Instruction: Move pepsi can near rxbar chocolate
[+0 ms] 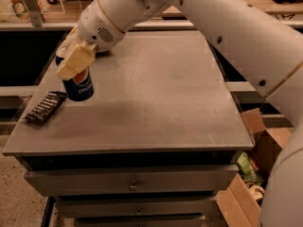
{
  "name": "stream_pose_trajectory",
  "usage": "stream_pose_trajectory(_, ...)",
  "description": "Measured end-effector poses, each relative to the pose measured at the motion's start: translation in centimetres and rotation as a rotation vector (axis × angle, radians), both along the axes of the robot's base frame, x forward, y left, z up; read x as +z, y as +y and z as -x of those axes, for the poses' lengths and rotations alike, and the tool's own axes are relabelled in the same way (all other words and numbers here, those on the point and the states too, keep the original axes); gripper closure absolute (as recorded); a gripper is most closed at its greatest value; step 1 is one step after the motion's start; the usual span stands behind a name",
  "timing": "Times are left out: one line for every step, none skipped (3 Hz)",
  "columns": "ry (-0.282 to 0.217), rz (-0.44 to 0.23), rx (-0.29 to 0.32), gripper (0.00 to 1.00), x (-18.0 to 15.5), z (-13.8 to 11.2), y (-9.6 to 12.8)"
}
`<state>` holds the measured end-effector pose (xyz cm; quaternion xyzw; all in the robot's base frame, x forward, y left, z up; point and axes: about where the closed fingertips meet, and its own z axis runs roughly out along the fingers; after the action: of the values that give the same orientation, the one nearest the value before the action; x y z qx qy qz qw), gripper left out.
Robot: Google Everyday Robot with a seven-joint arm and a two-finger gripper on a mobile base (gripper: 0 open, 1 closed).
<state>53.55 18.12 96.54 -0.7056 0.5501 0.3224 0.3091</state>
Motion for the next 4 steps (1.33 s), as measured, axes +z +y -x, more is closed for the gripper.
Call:
stream_pose_trajectory(0.018, 0.002, 0.028, 1.00, -1.1, 0.2, 1.9)
stream_pose_trajectory(0.027, 0.004, 0.043, 1.00, -1.7, 0.3, 2.9)
stream_pose_trajectory(-0.039, -0.024, 0.024, 0.82, 0.0, -0.1, 2.0)
stream_pose_trajectory(-0.077, -0.032, 0.016, 0.59, -0.8, -0.2, 1.9)
